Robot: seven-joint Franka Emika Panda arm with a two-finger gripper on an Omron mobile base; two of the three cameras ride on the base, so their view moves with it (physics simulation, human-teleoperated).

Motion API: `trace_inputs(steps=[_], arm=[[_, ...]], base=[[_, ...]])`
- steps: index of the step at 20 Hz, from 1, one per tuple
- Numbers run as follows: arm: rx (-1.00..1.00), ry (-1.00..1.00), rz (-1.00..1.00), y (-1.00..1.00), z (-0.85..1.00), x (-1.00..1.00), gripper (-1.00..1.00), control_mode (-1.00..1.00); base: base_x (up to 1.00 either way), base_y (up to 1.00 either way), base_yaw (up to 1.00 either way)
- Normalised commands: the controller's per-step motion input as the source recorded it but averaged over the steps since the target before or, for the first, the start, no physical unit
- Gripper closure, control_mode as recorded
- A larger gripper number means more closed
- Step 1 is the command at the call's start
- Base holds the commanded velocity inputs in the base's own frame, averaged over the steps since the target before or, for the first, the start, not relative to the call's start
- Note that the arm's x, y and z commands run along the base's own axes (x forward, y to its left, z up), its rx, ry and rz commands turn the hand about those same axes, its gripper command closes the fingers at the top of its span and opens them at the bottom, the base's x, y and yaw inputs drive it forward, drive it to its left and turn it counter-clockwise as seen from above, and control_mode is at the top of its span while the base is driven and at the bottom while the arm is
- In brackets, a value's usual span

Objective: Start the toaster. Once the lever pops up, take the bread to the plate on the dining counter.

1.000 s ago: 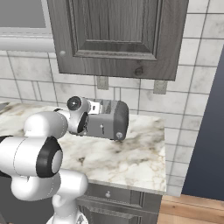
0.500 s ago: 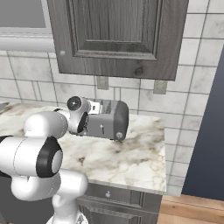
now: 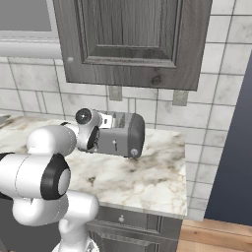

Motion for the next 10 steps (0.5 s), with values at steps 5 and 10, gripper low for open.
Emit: trace_inputs(steps=[5, 10], arm=[[0.00, 0.00, 0.00, 0.00, 0.00, 0.00, -1.00, -1.00], [0.00, 0.00, 0.00, 0.00, 0.00, 0.00, -1.00, -1.00]], base=[[0.00, 0.00, 0.00], [0.00, 0.00, 0.00]])
